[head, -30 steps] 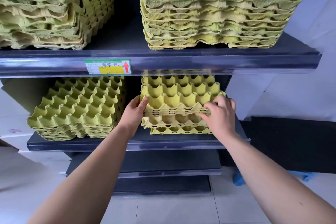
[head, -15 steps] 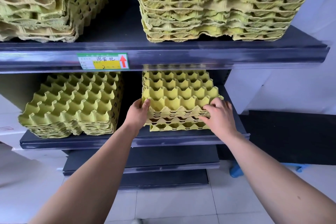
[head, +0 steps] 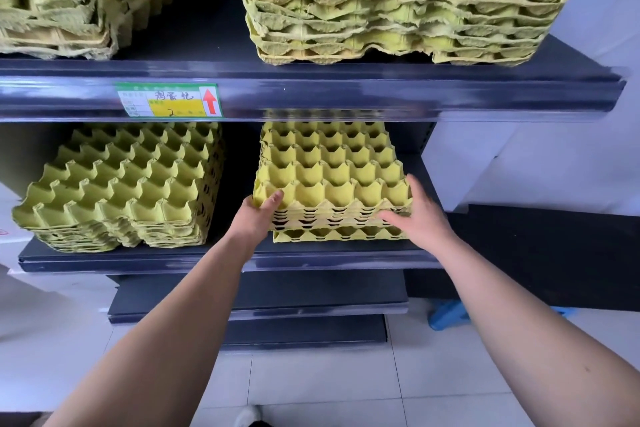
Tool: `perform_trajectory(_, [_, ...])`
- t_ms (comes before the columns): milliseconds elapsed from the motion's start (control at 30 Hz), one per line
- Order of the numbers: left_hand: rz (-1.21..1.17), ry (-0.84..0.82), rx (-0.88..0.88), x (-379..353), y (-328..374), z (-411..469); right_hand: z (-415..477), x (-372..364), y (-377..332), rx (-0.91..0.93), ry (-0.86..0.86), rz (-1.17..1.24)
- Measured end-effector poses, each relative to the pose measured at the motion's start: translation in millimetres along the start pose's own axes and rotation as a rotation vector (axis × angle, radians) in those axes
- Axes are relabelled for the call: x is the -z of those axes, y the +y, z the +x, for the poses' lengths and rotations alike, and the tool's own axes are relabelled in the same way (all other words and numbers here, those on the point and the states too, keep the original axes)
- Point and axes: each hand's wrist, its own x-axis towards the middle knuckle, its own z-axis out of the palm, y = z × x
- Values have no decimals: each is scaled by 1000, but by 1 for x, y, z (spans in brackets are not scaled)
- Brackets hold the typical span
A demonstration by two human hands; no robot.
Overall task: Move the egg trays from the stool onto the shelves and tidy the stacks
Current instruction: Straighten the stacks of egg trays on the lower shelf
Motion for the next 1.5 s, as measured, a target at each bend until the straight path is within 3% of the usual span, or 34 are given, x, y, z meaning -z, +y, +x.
perform_trajectory(167, [-49, 37, 21, -3, 0, 2, 5, -1, 3, -47, -76, 137])
perform_trajectory(300, [-181, 73, -14, -2, 8, -3, 5, 3, 4, -17, -19, 204])
perform_trajectory(533, [-166, 87, -98, -19, 15, -20, -1, 23, 18, 7, 46, 309])
perform_trajectory(800, [-119, 42, -29, -32, -3, -19, -8, 12, 32, -38, -9, 262])
perform_trajectory(1000, [62, 9, -30, -31, 2, -18, -5, 4, 28, -65, -56, 179])
perform_trajectory(1200, [241, 3, 79, -27, -10, -7, -2, 0, 24, -109, -153, 78])
perform_trajectory(1500, [212, 13, -26, -33, -15, -2, -11, 7, 23, -82, -149, 204])
